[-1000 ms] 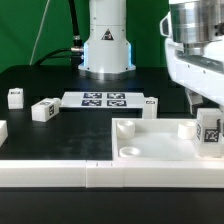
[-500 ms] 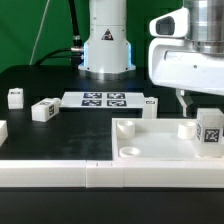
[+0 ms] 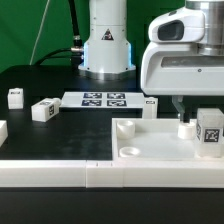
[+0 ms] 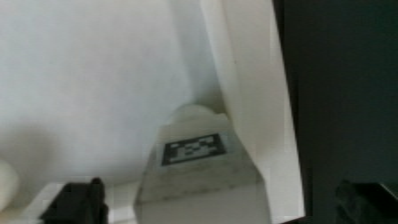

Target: Assemble one leg

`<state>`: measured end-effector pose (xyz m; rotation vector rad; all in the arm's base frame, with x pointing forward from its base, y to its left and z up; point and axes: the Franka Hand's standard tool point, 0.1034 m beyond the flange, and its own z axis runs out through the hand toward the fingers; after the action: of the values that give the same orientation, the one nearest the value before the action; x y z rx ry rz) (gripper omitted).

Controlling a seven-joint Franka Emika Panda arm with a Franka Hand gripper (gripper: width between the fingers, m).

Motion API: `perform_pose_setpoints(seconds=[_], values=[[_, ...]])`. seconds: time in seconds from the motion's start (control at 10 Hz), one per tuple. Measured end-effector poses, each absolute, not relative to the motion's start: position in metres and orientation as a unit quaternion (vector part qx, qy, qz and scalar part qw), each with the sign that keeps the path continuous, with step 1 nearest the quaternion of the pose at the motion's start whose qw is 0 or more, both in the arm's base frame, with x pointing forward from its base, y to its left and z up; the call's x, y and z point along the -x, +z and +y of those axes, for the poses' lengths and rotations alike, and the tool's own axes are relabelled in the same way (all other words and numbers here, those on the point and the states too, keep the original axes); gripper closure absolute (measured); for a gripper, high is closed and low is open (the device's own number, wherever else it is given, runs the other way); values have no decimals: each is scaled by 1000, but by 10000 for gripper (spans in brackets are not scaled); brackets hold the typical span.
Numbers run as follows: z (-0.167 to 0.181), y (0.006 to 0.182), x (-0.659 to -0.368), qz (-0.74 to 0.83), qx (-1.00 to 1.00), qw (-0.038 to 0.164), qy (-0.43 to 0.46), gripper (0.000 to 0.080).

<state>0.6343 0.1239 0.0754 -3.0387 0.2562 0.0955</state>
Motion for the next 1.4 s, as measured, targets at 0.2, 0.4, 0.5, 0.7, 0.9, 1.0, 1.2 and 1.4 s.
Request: perform_pose_setpoints(seconds=[0.2,0.4,0.5,0.7,0.9,1.0,1.2,1.4], values=[[116,75,-635,33,998,48,29,151],[116,75,-635,37,998,48,29,190],[116,75,-635,37,998,48,29,359],[116,75,-635,40,998,48,29,512],[116,75,-635,50,997,48,29,508],[116,75,-636,89,994,50,28,508],[115,75,-637,210,975,57,32,508],[118,75,-637,302,951,57,38,508]])
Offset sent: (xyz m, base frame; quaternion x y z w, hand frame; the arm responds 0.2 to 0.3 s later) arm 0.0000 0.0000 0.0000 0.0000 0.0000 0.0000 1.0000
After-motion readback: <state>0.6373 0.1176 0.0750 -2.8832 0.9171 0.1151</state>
